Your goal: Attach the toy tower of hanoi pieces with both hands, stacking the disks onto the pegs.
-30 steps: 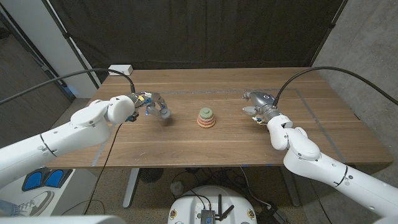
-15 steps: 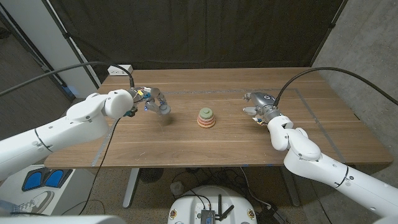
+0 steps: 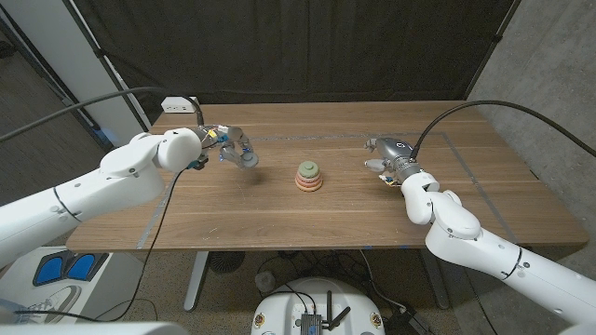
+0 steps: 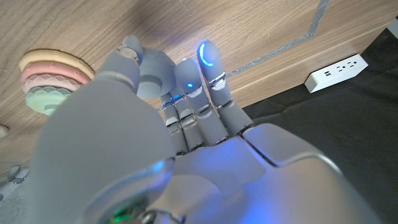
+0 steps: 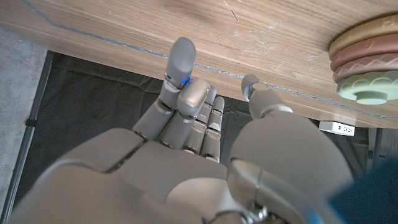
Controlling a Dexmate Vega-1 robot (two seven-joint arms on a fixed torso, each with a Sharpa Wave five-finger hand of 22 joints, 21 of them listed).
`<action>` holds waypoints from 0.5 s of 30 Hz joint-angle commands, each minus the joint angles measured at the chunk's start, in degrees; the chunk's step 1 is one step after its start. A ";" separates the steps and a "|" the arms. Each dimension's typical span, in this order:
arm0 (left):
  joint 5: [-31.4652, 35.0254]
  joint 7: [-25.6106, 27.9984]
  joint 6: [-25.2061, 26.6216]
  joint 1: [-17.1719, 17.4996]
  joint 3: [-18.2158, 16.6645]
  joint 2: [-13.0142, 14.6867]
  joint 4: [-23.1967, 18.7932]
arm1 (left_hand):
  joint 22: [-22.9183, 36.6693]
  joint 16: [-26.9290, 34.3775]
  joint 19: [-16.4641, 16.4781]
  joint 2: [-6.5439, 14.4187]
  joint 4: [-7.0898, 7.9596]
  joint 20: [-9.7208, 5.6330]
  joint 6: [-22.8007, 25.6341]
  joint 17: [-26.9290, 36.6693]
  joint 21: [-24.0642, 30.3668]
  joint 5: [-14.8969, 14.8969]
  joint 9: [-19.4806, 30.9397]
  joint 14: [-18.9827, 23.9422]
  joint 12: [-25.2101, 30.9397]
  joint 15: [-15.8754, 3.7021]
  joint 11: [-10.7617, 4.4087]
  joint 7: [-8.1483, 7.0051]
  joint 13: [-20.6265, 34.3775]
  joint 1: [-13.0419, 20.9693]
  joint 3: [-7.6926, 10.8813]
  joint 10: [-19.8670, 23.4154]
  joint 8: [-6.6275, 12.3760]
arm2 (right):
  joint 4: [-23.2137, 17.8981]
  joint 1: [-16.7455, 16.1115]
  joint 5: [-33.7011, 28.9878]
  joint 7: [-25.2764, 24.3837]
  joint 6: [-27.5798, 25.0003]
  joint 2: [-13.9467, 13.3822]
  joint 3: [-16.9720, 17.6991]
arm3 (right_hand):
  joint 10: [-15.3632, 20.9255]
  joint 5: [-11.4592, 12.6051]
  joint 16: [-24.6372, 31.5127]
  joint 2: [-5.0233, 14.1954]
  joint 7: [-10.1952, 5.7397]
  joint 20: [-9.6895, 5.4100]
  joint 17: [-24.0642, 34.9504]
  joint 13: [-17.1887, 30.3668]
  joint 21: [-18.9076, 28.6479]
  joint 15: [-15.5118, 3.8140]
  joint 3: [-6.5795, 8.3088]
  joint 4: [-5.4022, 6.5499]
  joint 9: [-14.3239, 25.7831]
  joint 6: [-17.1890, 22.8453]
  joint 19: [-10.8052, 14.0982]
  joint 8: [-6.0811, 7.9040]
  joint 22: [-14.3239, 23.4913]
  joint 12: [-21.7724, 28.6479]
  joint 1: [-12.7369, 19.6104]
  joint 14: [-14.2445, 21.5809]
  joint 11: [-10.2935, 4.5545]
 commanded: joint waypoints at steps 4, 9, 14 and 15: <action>-0.14 -1.29 -2.40 -2.49 0.92 -2.03 1.71 | 0.12 0.15 0.78 0.38 0.03 -6.84 0.81 0.81 0.27 0.32 0.39 0.91 -0.23 -1.23 -3.85 0.04 3.85 0.42 0.05 4.76 -0.08 | 1.33 1.04 1.00 -0.10 0.58 0.46 -0.20 | 0.89 0.30 0.34 0.24 0.61 -2.36 0.30 0.13 -0.10 -0.92 0.02 -0.06 0.05 0.96 0.01 0.56 0.07 0.12 -0.31 -0.02 -0.02; 0.56 -1.52 -3.34 -3.61 1.60 -3.09 2.31 | 0.12 -0.05 0.81 0.43 0.06 -6.84 0.84 0.93 0.26 0.33 0.48 0.79 -0.42 -1.24 -3.70 0.13 3.91 0.45 0.04 4.85 -0.25 | 1.46 1.00 1.33 -0.41 0.58 0.36 -0.06 | 1.05 0.32 0.43 0.25 0.53 -2.36 0.37 0.19 -0.11 -0.92 0.03 -0.06 0.03 0.98 0.01 0.54 0.07 0.20 -0.34 0.04 -0.02; 0.30 -1.43 -4.90 -4.41 1.68 -4.08 3.00 | 0.12 -0.08 0.79 0.43 0.05 -6.85 0.90 1.04 0.25 0.34 0.51 0.76 -0.48 -1.23 -3.75 0.06 4.00 0.48 0.05 4.76 -0.29 | 1.22 0.74 1.59 -0.76 0.36 0.05 0.22 | 1.23 0.36 0.41 0.27 0.48 -2.35 0.30 0.26 -0.01 -0.92 0.04 -0.07 0.00 1.05 0.09 0.53 0.17 0.26 -0.39 -0.04 -0.12; 0.23 -1.29 -5.12 -4.49 1.70 -4.34 3.16 | 0.12 -0.12 0.79 0.43 0.05 -6.85 0.89 1.01 0.25 0.34 0.51 0.72 -0.47 -1.23 -3.72 0.07 4.00 0.48 0.05 4.80 -0.29 | 1.17 0.69 1.65 -0.78 0.12 0.11 0.25 | 1.23 0.37 0.43 0.28 0.49 -2.35 0.32 0.28 -0.06 -0.92 0.04 -0.08 0.00 1.08 0.04 0.54 0.13 0.27 -0.40 -0.02 -0.15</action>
